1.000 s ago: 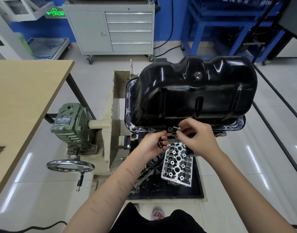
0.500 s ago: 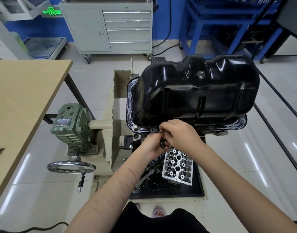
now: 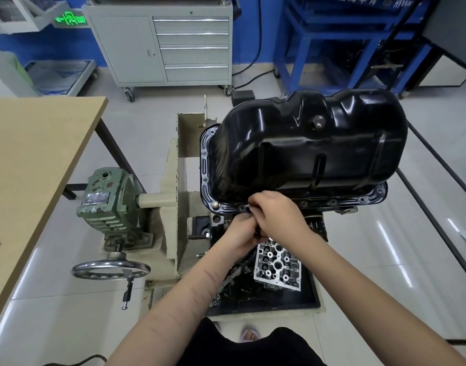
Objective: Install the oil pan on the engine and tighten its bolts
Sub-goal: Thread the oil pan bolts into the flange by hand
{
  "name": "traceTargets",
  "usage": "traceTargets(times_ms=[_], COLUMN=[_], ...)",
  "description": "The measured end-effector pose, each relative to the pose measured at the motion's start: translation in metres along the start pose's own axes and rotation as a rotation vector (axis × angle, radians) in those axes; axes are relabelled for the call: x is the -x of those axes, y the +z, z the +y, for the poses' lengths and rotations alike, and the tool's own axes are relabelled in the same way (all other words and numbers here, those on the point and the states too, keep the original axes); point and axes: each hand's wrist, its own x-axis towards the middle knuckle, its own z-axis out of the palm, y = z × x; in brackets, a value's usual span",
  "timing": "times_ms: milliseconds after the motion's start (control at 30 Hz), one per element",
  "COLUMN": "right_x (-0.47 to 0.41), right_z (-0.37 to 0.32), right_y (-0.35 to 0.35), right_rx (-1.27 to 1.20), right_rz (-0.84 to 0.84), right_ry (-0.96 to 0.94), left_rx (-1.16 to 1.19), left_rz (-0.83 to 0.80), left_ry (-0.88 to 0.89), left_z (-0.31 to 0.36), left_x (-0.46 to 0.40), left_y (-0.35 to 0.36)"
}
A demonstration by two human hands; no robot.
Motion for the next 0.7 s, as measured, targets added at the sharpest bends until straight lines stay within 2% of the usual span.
traceTargets(times_ms=[233, 467, 567, 700], right_x=[-0.006, -0.009, -0.008, -0.008], right_z=[-0.012, -0.026, -0.037, -0.037], right_y=[0.015, 0.01, 0.009, 0.015], right_rx=[0.23, 0.345, 0.475, 0.456], right_rz=[0.035, -0.058, 0.095, 0.16], right_ry=[-0.01, 0.023, 0.02, 0.018], left_rx=[-0.027, 0.038, 0.087, 0.097], left_rz=[-0.068, -0.146, -0.18, -0.121], left_ry=[0.036, 0.057, 0.057, 0.025], left_z=[-0.001, -0.003, -0.006, -0.007], left_x=[0.0, -0.001, -0.005, -0.009], left_y=[-0.005, -0.01, -0.012, -0.011])
